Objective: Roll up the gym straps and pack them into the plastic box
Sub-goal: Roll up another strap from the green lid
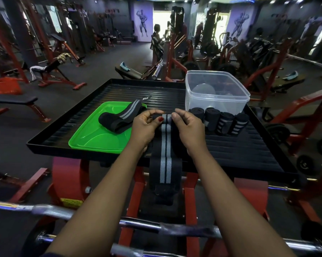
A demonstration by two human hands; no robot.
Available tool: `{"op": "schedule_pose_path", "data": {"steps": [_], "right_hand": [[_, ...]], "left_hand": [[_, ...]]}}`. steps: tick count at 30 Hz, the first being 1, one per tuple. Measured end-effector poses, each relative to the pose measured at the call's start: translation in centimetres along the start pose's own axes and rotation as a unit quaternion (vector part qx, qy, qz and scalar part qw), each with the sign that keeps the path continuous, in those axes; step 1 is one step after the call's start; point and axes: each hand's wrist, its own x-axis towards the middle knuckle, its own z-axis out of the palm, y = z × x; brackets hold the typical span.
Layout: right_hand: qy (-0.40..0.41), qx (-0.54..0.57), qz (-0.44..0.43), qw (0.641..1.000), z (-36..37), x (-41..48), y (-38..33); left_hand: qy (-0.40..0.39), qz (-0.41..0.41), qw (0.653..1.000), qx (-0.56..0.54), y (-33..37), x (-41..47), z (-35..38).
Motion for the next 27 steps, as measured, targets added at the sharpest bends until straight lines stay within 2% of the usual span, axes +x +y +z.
{"op": "schedule_pose_path", "data": {"steps": [5,9,12,17,23,27], "right_hand": [[-0.005,-0.081,-0.004,0.997,-0.08,0.03,0.12],[-0.012,-0.150,-0.009,0.989,-0.20,0.16,0.00],[-0.018,-0.158,0.006,0.987,-0.15,0.32,0.20],[-0.026,-0.158,-0.012,0.987,-0.07,0.36,0.11],[0.016,-0.083,-0.010,0.996,-0.07,-0.06,-0.10],[0.003,-0.061,-0.007,0.998,-0.05,-0.04,-0.02]], "left_hand": [[-0.030,-0.003,0.999,0.040,-0.02,-0.08,-0.02],[-0.082,0.032,0.977,0.193,-0.39,0.15,0.04],[-0.074,0.060,0.970,0.224,-0.42,0.29,0.06],[-0.033,0.060,0.986,0.155,-0.42,0.37,-0.15],[-0.012,0.034,0.999,0.002,0.24,-0.11,0.34],[-0.005,0.012,0.999,-0.029,0.30,-0.22,0.20]]}}
